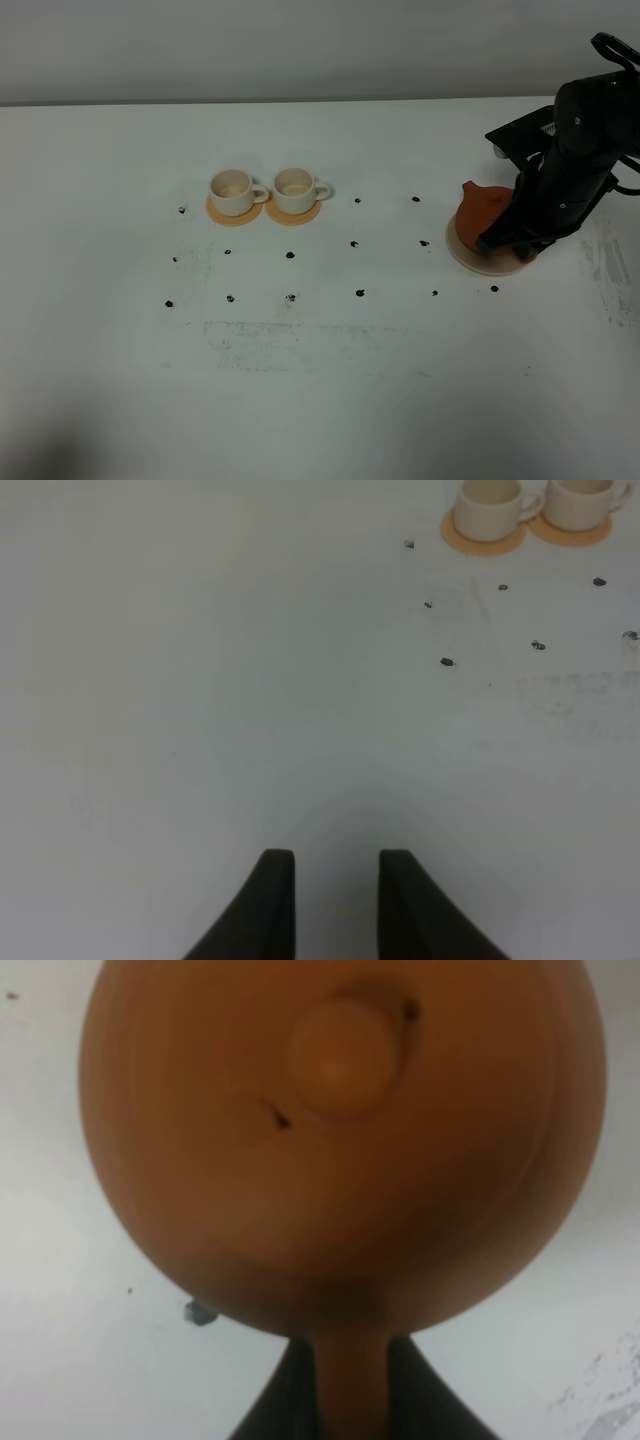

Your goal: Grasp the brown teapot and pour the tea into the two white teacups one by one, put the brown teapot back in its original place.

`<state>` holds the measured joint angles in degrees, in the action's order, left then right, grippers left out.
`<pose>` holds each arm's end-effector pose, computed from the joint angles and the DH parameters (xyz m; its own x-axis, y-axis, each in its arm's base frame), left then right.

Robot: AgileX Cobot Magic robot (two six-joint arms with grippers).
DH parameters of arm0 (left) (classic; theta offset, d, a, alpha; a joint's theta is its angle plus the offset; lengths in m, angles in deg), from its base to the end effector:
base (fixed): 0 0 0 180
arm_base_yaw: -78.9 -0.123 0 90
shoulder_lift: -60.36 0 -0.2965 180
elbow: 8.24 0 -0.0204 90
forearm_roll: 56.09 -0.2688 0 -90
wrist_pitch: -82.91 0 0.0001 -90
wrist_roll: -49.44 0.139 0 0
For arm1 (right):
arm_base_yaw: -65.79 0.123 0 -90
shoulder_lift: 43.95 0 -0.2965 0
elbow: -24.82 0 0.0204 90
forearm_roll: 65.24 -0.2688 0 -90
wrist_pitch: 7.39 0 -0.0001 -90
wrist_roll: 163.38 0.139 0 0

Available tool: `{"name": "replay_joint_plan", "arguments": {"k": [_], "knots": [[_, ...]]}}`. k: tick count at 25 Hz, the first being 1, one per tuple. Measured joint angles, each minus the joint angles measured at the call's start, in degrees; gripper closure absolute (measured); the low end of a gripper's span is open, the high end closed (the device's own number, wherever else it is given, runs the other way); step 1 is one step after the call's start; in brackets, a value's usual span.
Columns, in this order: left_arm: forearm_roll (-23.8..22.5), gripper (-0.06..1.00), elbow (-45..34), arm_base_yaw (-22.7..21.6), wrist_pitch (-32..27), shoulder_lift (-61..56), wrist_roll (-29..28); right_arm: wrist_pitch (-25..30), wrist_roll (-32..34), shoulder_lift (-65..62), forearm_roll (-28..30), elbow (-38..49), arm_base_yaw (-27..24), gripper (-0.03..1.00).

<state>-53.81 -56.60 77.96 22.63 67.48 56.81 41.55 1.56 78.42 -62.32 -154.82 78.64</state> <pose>0.0409 -0.0041 0.2685 -0.4301 0.1016 -0.8971 0.0618 0.9946 0.0830 0.4068 0.0873 0.1078 -0.8592 -0.4953 -0.1281 -0.4890 0.8687 -0.0788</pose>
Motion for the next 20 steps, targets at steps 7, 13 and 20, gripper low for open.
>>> {"name": "replay_joint_plan", "arguments": {"k": [7,13,20], "knots": [[0.0,0.73,0.0,0.0,0.0,0.0,0.0,-5.1,0.0,-1.7,-1.5,4.4,-0.8,0.88],[0.0,0.73,0.0,0.0,0.0,0.0,0.0,-9.1,0.0,-4.0,-2.9,8.6,-0.9,0.88],[0.0,0.73,0.0,0.0,0.0,0.0,0.0,-12.3,0.0,-7.1,-2.9,12.2,-0.9,0.88]]}}
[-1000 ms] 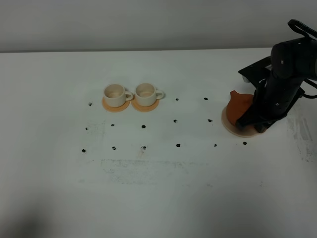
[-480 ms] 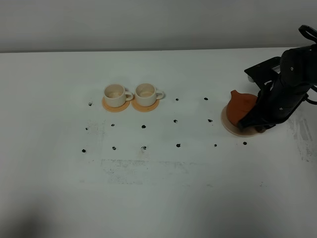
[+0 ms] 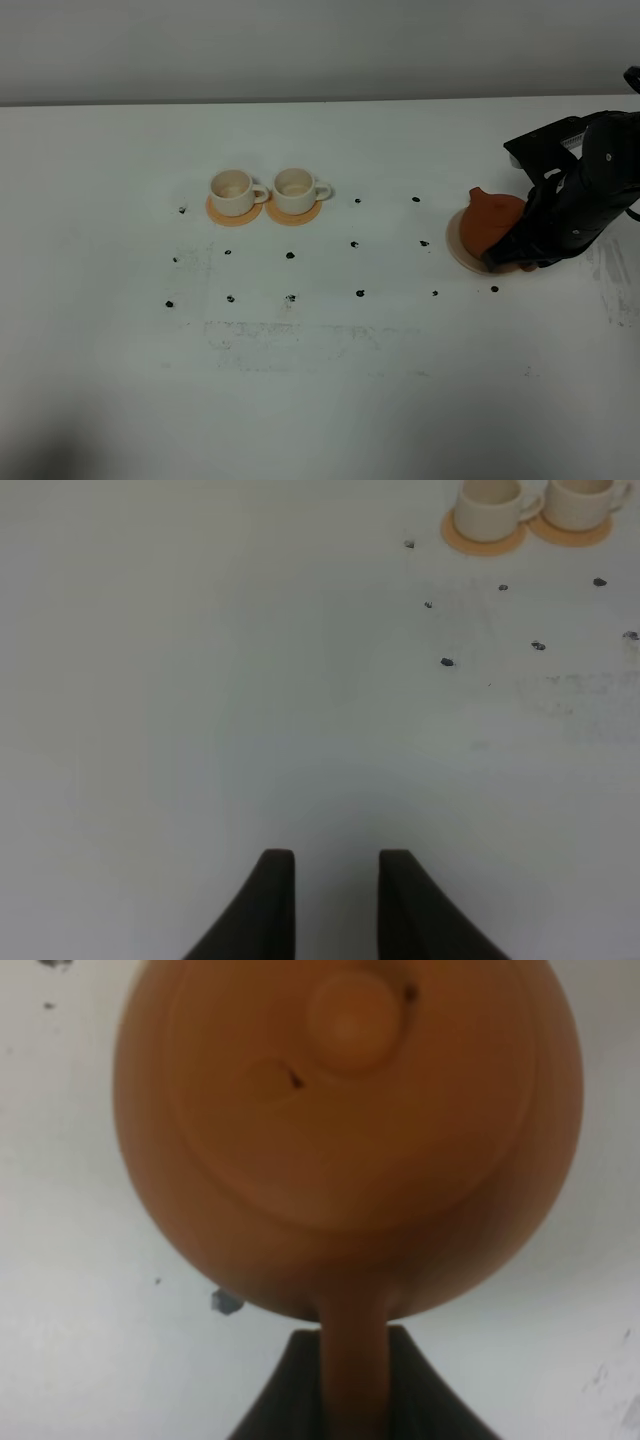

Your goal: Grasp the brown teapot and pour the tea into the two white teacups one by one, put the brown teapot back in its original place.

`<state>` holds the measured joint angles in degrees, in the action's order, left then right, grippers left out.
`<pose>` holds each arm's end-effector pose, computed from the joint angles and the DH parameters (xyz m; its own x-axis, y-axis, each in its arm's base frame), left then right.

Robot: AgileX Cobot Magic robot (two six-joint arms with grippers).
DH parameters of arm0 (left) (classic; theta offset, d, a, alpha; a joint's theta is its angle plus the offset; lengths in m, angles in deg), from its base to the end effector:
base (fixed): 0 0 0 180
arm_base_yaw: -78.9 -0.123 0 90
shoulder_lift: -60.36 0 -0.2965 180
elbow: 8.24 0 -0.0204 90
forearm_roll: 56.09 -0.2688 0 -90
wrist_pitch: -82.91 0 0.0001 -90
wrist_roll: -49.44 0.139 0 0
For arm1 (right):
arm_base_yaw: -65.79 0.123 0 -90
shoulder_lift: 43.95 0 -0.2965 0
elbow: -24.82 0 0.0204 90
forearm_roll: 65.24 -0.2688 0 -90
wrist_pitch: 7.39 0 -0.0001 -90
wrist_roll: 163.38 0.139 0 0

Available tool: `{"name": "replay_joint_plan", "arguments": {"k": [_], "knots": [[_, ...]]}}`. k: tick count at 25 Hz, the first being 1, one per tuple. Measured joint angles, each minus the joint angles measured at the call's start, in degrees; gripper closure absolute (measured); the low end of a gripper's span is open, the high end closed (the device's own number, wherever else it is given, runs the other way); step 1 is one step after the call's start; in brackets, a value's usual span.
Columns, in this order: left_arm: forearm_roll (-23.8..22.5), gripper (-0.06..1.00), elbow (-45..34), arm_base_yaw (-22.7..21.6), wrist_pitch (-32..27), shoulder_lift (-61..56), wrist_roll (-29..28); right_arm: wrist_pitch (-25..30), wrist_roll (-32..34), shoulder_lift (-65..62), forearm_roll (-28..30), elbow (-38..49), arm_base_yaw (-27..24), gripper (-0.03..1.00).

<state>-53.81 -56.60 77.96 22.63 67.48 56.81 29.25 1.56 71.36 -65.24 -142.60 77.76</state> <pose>0.0409 -0.0041 0.2685 -0.4301 0.1016 -0.8971 0.0618 0.9946 0.0830 0.3800 0.0806 0.1081 -0.8565 -0.4472 -0.2576 -0.4452 0.8927 -0.0693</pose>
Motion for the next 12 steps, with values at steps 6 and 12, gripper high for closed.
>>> {"name": "replay_joint_plan", "arguments": {"k": [6,12], "knots": [[0.0,0.73,0.0,0.0,0.0,0.0,0.0,-3.6,0.0,-1.1,-0.5,2.6,0.0,0.88],[0.0,0.73,0.0,0.0,0.0,0.0,0.0,-6.4,0.0,-2.1,-1.0,4.2,0.0,0.88]]}}
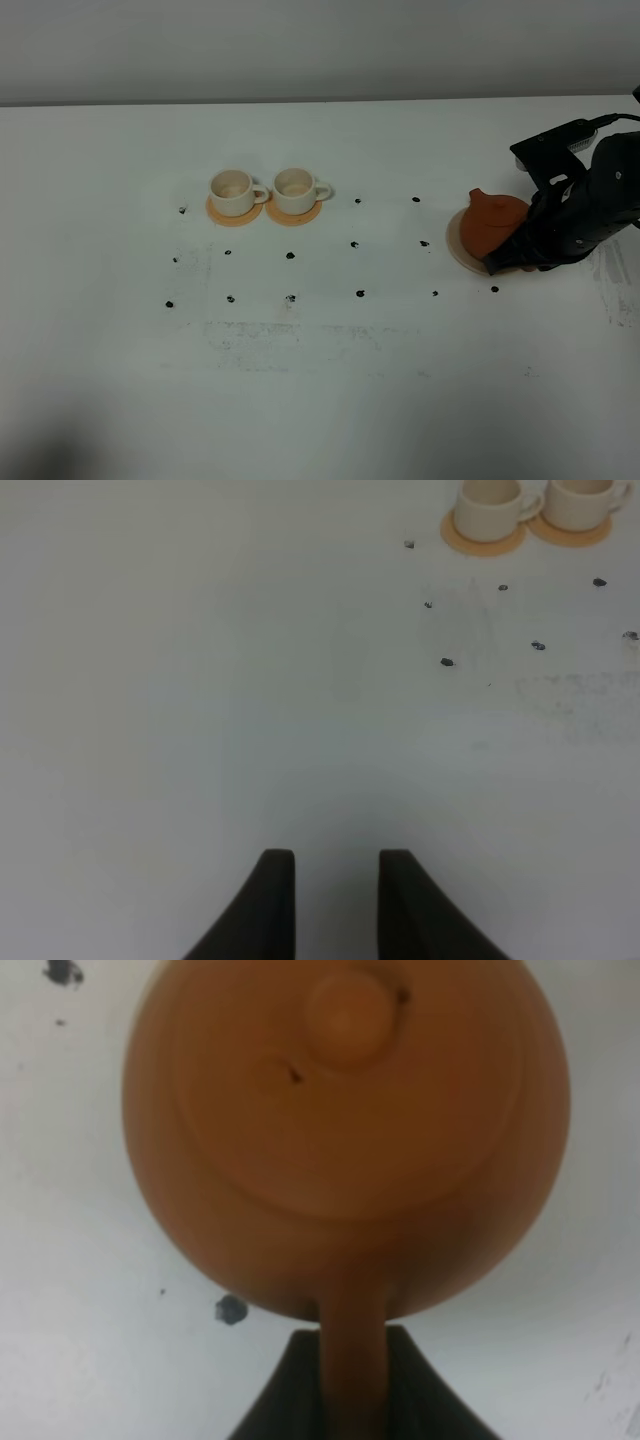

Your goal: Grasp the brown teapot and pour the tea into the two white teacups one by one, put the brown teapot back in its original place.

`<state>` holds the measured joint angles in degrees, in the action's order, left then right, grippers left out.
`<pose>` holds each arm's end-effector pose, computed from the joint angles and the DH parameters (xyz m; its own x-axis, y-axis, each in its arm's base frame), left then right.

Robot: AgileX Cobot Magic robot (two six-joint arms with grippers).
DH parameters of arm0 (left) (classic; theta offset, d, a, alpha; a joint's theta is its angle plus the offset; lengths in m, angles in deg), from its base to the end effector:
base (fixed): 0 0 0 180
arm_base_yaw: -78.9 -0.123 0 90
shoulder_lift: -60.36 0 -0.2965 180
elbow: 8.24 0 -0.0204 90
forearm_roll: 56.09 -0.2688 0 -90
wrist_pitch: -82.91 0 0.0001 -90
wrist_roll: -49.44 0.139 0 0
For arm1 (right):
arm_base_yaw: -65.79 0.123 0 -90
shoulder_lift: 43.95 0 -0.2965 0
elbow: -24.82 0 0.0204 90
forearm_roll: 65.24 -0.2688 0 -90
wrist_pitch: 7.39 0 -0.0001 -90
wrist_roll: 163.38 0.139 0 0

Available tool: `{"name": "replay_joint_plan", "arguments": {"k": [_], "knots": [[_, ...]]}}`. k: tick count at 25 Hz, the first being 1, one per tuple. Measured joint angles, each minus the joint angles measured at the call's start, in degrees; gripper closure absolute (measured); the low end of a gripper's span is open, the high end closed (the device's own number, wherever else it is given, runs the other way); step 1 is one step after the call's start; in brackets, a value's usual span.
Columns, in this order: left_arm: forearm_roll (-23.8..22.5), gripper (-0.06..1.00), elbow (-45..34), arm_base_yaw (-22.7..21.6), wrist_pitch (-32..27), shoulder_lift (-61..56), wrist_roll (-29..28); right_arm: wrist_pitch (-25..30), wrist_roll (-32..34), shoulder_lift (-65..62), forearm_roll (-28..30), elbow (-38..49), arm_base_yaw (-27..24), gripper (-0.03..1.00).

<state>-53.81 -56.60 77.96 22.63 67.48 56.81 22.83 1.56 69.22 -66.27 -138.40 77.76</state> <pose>0.0409 -0.0041 0.2685 -0.4301 0.1016 -0.8971 0.0618 0.9946 0.0830 0.3743 0.0806 0.1078 -0.8407 -0.4285 -0.3311 -0.4293 0.9001 -0.0748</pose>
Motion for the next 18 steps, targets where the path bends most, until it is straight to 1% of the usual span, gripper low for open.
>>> {"name": "replay_joint_plan", "arguments": {"k": [9,18], "knots": [[0.0,0.73,0.0,0.0,0.0,0.0,0.0,-2.7,0.1,-0.1,-0.6,1.2,-0.1,0.88],[0.0,0.73,0.0,0.0,0.0,0.0,0.0,-7.9,0.1,-0.4,-1.0,4.5,-0.2,0.88]]}}
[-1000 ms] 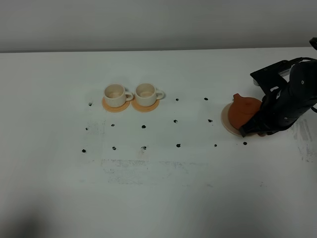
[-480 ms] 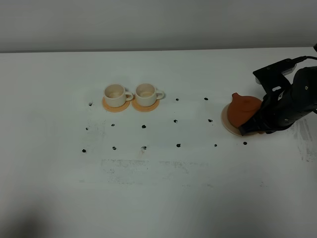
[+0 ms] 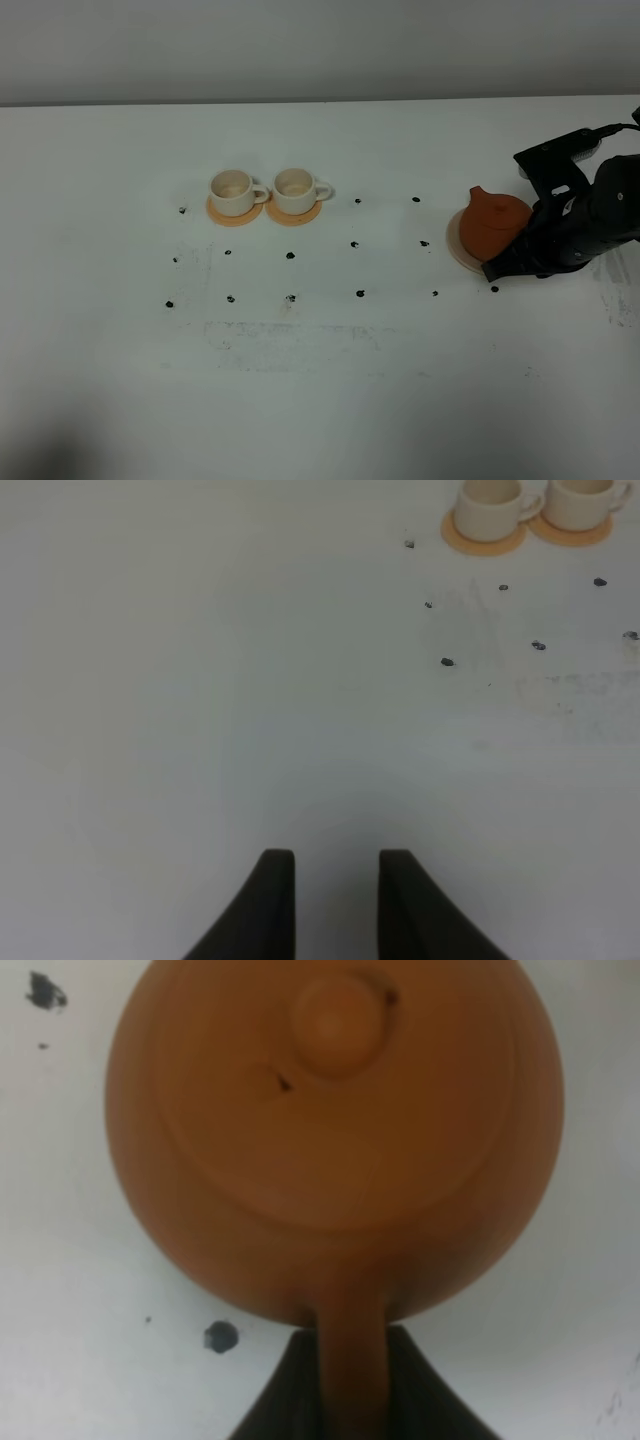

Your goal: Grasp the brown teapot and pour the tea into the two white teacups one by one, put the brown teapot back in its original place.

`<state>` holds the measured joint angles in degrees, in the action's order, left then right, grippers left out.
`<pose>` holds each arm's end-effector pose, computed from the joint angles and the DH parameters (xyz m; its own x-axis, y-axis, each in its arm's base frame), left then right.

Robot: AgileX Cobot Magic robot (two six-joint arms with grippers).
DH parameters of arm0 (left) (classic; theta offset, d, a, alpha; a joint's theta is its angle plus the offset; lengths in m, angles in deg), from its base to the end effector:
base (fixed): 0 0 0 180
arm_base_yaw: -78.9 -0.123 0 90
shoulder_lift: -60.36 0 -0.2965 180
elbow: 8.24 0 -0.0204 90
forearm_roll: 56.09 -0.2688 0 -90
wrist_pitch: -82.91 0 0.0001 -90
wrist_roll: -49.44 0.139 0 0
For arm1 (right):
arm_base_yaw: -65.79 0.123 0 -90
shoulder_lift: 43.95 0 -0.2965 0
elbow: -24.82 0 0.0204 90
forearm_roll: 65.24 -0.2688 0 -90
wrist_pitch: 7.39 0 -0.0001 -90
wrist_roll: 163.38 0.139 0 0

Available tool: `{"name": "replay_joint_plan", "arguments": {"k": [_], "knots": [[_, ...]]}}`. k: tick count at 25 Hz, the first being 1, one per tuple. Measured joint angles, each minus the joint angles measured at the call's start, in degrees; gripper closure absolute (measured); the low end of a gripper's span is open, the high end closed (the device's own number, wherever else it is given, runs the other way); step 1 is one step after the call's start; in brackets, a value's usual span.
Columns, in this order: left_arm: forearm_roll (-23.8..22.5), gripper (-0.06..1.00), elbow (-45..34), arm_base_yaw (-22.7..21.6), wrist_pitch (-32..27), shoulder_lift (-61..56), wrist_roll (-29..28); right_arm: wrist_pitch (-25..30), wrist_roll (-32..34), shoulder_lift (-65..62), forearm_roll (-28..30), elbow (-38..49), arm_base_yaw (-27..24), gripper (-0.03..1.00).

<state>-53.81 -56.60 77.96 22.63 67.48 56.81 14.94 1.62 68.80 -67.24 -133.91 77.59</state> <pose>0.0409 -0.0041 0.2685 -0.4301 0.1016 -0.8971 0.0618 0.9946 0.0830 0.3695 0.0791 0.0970 -0.8254 -0.4048 -0.3936 -0.4082 0.9094 -0.0795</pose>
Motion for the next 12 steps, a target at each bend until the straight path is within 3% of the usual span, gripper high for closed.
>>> {"name": "replay_joint_plan", "arguments": {"k": [12], "knots": [[0.0,0.73,0.0,0.0,0.0,0.0,0.0,-4.5,-0.1,-3.1,-0.4,1.3,0.0,0.88]]}}
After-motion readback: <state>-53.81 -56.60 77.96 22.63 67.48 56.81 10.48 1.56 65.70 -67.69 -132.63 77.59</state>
